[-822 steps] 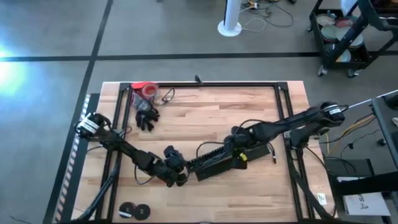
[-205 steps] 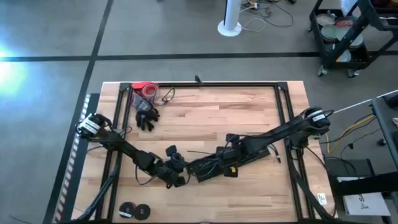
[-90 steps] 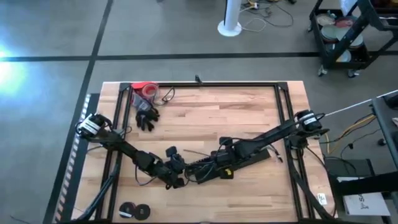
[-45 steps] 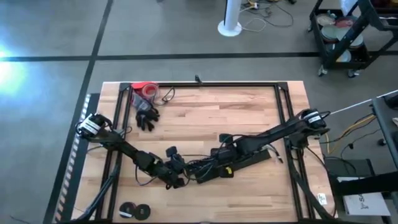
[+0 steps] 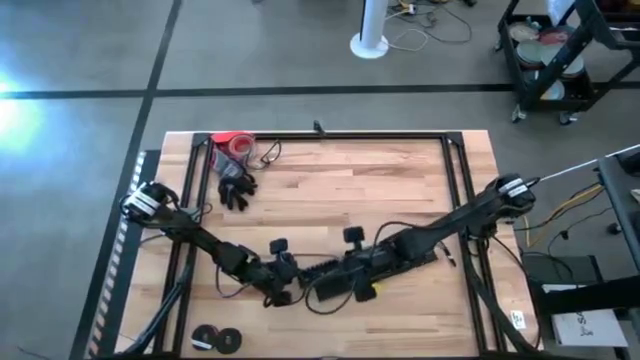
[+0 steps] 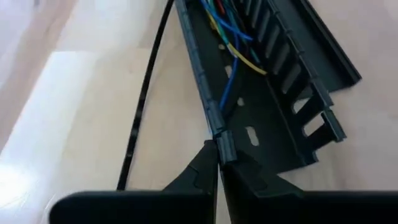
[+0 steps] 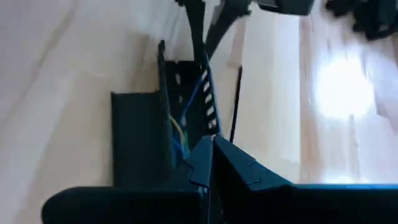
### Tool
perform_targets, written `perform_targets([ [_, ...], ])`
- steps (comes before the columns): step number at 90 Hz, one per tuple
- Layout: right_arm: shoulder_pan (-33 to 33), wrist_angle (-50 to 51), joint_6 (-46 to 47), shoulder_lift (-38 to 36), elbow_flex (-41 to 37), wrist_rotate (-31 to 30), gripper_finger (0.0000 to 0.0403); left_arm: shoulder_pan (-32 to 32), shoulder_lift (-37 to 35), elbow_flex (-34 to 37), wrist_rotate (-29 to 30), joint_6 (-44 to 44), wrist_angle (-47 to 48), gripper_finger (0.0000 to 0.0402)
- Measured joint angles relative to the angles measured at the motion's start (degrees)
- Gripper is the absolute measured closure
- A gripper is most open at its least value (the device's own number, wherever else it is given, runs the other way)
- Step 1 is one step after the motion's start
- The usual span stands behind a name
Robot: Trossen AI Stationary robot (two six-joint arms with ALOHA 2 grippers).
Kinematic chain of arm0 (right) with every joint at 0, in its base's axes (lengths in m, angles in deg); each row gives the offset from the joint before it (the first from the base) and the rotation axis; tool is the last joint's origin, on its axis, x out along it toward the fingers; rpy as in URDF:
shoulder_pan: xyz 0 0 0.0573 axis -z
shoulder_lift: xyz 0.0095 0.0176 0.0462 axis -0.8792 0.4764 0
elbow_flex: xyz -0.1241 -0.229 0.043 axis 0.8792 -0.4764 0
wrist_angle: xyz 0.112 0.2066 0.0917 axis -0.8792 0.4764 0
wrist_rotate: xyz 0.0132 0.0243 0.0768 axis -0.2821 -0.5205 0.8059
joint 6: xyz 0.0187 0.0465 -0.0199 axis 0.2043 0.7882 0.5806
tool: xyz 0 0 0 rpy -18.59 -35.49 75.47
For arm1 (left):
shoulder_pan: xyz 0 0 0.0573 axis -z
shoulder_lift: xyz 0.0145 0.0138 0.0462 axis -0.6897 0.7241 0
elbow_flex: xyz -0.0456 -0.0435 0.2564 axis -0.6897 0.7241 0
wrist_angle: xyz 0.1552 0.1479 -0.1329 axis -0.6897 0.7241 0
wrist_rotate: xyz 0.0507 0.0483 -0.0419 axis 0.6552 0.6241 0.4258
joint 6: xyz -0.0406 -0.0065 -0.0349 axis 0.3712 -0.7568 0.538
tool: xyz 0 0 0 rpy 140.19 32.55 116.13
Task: Ziptie cables
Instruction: Put the ziptied cable wires into the black cable duct
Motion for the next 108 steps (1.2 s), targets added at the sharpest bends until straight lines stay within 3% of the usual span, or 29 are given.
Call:
perform_targets([
  [12,2.5,-3.48,1.73,0.55,-1.89,1.26,0.0362,0.12,-0.04,0.5,-0.63,-1.68,-0.12,0.0401],
  [30,6.67,-11.4,2.51,0.55,-4.84,13.36,0.0267,0.1,-0.02,0.69,-0.59,-3.23,0.28,0.0401],
  [41,7.89,-13.11,4.04,0.49,-7.67,16.49,0.0237,0.1,0.02,0.8,-0.37,-3.47,0.3,0.0401],
  [76,7.89,-16.44,7.4,4.29,-10.9,16.34,0.0257,0.3,0.13,0.91,-0.03,-4.53,0.25,0.0401],
  [90,8.37,-15.67,7.52,4.68,-10.81,11.08,0.0265,0.58,0.13,0.96,0.17,-6.04,0.07,0.0401],
  [108,9.9,-13.93,7.93,4.51,-10.58,9.4,0.0264,0.89,0.15,0.96,0.14,-8.25,0.01,0.0401],
])
